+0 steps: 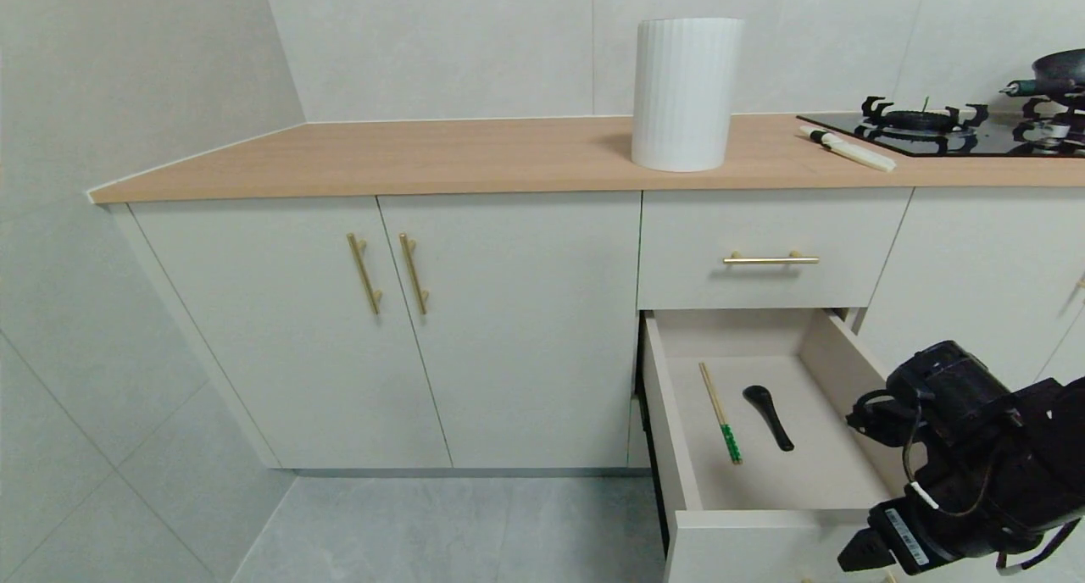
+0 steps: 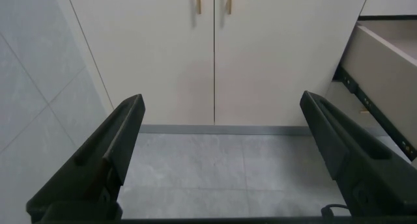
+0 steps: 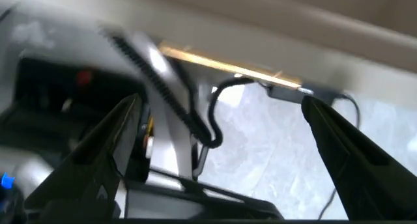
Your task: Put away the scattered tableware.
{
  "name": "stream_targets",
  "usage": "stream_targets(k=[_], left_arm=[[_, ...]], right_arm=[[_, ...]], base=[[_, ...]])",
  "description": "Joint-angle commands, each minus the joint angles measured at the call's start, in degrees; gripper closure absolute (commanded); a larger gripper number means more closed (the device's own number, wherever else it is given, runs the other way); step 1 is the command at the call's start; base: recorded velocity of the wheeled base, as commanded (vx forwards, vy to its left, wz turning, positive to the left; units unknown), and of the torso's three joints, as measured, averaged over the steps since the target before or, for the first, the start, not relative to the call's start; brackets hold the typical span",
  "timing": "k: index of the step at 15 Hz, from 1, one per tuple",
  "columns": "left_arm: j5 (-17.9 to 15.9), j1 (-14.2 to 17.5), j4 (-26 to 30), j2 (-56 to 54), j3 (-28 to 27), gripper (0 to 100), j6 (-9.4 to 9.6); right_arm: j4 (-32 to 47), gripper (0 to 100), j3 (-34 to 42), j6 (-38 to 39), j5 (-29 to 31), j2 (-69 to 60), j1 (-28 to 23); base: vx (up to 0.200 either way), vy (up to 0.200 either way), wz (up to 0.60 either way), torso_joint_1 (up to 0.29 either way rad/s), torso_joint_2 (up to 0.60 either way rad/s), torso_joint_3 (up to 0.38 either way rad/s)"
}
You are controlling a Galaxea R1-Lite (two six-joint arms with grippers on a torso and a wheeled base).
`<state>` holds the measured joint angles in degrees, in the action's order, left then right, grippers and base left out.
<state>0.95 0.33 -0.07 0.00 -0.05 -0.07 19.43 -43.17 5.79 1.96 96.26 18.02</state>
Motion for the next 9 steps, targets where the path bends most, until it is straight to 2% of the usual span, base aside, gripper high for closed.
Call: stream_targets(k=[1,9], left_arm=[[0.02,0.02,-0.01,0.09,-0.04,0,-0.01],[0.02,0.02,-0.01,0.09,0.05,0,-0.01]], right_arm=[[-1.77,0,-0.25,1.59,1.47,3.15,0.09],[-10.47,0,0.19,6.34,2.78,4.47,0.18]], base=[[0.000,0.000,0.00,0.000,0.00,0.000],[0.000,0.000,0.00,0.000,0.00,0.000]])
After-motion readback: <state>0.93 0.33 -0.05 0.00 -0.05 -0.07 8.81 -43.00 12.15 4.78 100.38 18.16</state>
